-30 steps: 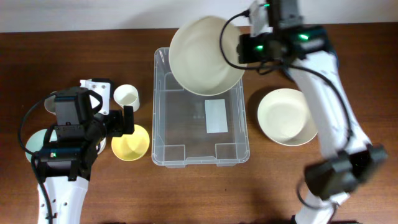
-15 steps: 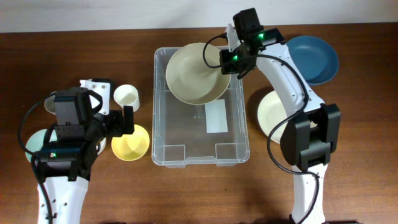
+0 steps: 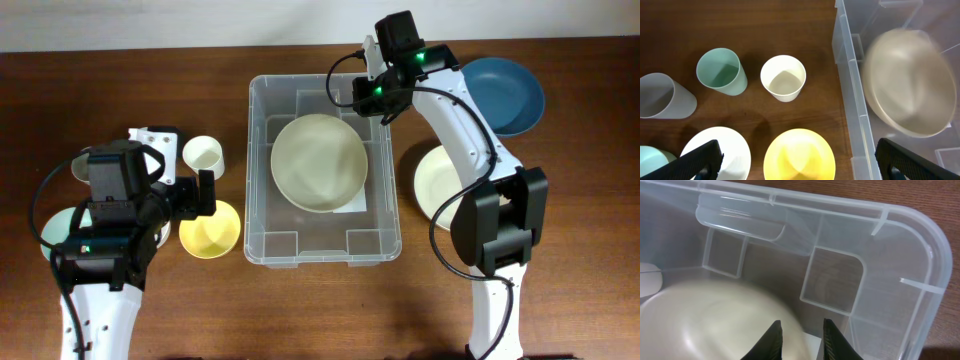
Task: Pack container
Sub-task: 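Move the right gripper to the dark blue bowl and grasp its rim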
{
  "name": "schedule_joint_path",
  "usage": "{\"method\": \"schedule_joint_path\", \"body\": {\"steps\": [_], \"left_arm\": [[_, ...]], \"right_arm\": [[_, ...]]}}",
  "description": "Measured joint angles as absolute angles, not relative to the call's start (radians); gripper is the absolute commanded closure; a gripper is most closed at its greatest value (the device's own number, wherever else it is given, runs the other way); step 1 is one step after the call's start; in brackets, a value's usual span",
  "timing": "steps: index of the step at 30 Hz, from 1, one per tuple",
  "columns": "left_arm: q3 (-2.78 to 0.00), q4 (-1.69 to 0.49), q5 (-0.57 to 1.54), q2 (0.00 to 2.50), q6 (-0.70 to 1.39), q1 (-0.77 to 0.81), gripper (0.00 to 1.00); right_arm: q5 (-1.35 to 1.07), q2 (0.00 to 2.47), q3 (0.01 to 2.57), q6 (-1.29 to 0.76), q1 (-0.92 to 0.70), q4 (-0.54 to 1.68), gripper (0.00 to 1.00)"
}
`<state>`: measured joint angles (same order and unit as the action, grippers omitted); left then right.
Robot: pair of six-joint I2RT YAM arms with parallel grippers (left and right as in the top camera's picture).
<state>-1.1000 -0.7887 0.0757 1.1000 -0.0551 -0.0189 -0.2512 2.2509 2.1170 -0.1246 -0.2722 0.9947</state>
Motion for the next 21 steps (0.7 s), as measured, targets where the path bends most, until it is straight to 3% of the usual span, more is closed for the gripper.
{"method": "schedule_joint_path", "body": {"steps": [4, 7, 9, 12, 18, 21], "left_arm": [[-1.1, -0.788, 0.076, 1.1, -0.055, -0.019, 0.0], [-1.1, -0.789, 0.076, 1.1, -0.055, -0.019, 0.0], [-1.1, -0.789, 0.076, 1.1, -0.055, -0.019, 0.0], [-1.1, -0.788, 0.076, 1.1, -0.055, -0.019, 0.0], [-1.1, -0.789, 0.076, 1.1, -0.055, -0.019, 0.0], [-1.1, -0.789, 0.076, 1.1, -0.055, -0.019, 0.0]], "right_arm": [[-0.239, 2.25, 2.122, -0.123, -0.273, 1.005, 0.67], [-0.179, 2.234, 2.143, -0.126, -0.272, 1.048, 0.55], [-0.122, 2.207, 2.177, -0.141, -0.267, 1.089, 0.53], [-0.047, 2.126, 2.235, -0.212, -0.233, 1.145, 0.33], [-0.008, 1.92, 2.297, -0.352, 0.043, 1.205, 0.18], [-0.022, 1.883, 2.31, -0.389, 0.227, 1.245, 0.17]]}}
